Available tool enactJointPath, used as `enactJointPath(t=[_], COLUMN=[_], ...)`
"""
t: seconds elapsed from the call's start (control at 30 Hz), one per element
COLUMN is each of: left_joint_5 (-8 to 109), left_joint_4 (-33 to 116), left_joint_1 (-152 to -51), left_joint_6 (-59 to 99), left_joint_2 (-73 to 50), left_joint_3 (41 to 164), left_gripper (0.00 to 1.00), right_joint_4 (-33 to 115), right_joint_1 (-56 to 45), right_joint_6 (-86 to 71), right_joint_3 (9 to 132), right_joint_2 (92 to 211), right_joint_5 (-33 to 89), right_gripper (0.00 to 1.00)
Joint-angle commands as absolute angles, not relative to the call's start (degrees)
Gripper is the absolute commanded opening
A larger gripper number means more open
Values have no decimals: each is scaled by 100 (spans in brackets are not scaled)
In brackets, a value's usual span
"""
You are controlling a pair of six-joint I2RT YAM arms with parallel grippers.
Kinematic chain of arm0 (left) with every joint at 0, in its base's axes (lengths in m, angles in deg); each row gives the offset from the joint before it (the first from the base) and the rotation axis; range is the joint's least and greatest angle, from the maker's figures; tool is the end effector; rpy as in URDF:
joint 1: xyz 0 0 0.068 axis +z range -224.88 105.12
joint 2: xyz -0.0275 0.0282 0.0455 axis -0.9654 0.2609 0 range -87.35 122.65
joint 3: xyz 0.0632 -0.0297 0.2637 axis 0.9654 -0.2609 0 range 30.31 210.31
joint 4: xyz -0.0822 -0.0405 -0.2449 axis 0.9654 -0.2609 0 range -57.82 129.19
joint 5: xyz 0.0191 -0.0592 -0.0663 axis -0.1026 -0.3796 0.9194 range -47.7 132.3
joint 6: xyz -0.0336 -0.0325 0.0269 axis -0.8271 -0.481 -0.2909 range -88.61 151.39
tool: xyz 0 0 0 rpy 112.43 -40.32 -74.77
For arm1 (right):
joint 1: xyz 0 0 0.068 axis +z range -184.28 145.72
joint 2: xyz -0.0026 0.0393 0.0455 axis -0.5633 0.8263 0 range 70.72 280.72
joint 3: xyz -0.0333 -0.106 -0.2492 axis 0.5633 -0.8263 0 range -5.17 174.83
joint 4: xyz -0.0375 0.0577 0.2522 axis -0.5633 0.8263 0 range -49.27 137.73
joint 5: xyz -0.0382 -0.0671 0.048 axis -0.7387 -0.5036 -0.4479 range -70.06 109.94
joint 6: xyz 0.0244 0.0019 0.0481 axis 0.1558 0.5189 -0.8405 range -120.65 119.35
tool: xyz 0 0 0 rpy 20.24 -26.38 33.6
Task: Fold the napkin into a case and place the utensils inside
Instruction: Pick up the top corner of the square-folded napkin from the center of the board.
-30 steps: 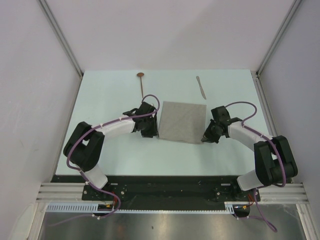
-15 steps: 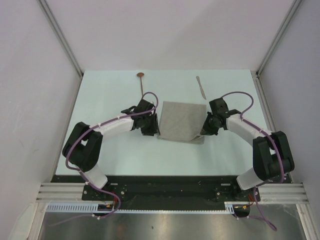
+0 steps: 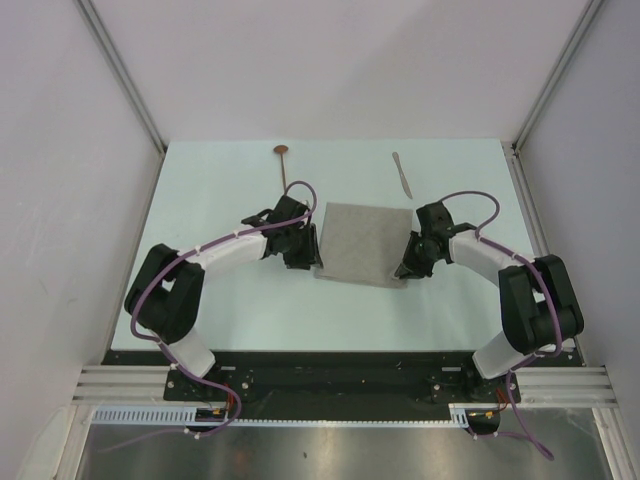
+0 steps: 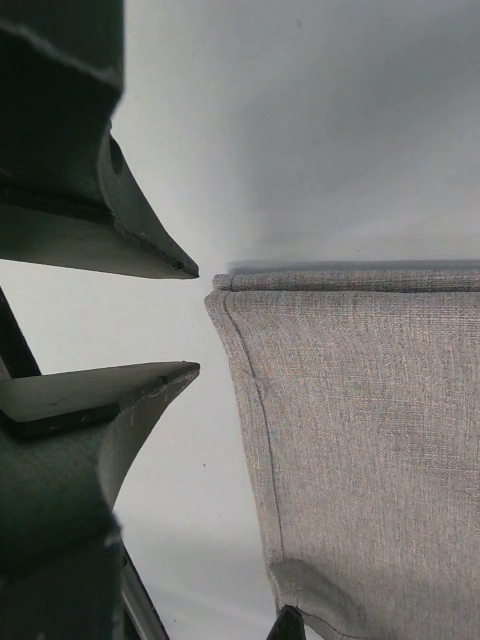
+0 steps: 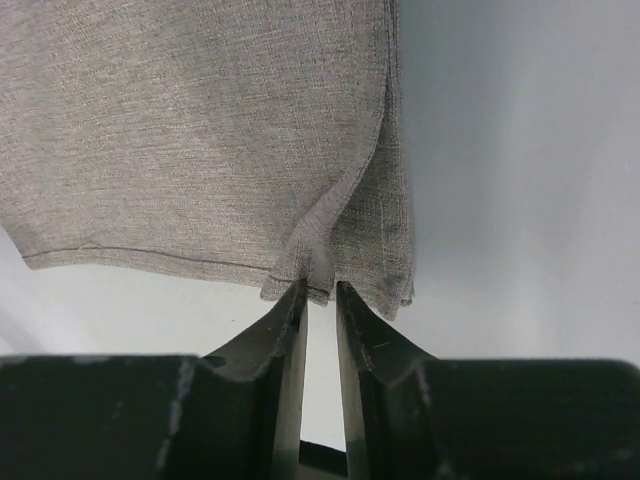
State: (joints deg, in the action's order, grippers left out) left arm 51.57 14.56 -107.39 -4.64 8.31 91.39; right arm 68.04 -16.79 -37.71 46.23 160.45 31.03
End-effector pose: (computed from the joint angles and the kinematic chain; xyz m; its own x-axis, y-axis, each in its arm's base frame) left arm 0.2818 -0.1863 0.1928 -0.9388 -0.0900 -0.3326 0.0592 0.9087 -0.4132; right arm 0.2775 0.0946 0.1734 -0.9168 0.3311 -0.2233 0.2278 0.8929 0.3884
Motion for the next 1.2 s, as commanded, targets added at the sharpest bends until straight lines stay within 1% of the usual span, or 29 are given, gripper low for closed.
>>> enactJointPath(t=[0.0, 0.07, 0.13, 0.2, 0.27, 0.3, 0.47, 0.53, 0.57, 0.6, 0.77, 0.9, 0.97, 1.17], left_joint_5=[5258, 5240, 5240, 5223, 5214, 5223, 5328, 5363, 5372, 5372, 5390, 5425, 5407, 5416], left_joint_4=[1484, 1475, 1475, 1484, 1493, 1484, 1537, 1537, 1528, 1537, 1563, 1563, 1563, 1625], left_joint_1=[-10696, -10687, -10669, -10660, -10643, -10626, -10625, -10625, -10625, -10625, -10625, -10625, -10625, -10625], left_joint_6=[-473, -456, -456, -438, -438, -438, -447, -438, -447, -447, -438, -447, -430, -456], left_joint_2=[678, 670, 635, 608, 608, 617, 652, 670, 670, 670, 687, 705, 705, 687], left_joint_3=[9289, 9280, 9254, 9228, 9227, 9236, 9306, 9324, 9324, 9307, 9271, 9263, 9263, 9148], left_gripper=[44, 44, 44, 44, 44, 44, 44, 44, 44, 44, 44, 44, 44, 43], right_joint_4=[6586, 6543, 6534, 6525, 6507, 6490, 6384, 6384, 6358, 6201, 5507, 5304, 5225, 5110], right_joint_1=[-1723, -1715, -1697, -1697, -1706, -1714, -1723, -1767, -1776, -1793, -1960, -1996, -1978, -1987], right_joint_6=[-3765, -3774, -3792, -3809, -3818, -3818, -3844, -3966, -4020, -4064, -4328, -4328, -4363, -4433], right_joint_3=[4599, 4599, 4607, 4599, 4581, 4581, 4546, 4485, 4415, 4223, 3624, 3491, 3430, 3298], right_joint_2=[16018, 16063, 16072, 16019, 15975, 15966, 15948, 15940, 15914, 15809, 15501, 15483, 15448, 15018], right_joint_5=[3224, 3286, 3295, 3277, 3251, 3251, 3251, 3216, 3233, 3285, 3576, 3725, 3822, 3796], right_gripper=[24, 23, 15, 3, 2, 0, 0, 10, 21, 26, 37, 39, 43, 43])
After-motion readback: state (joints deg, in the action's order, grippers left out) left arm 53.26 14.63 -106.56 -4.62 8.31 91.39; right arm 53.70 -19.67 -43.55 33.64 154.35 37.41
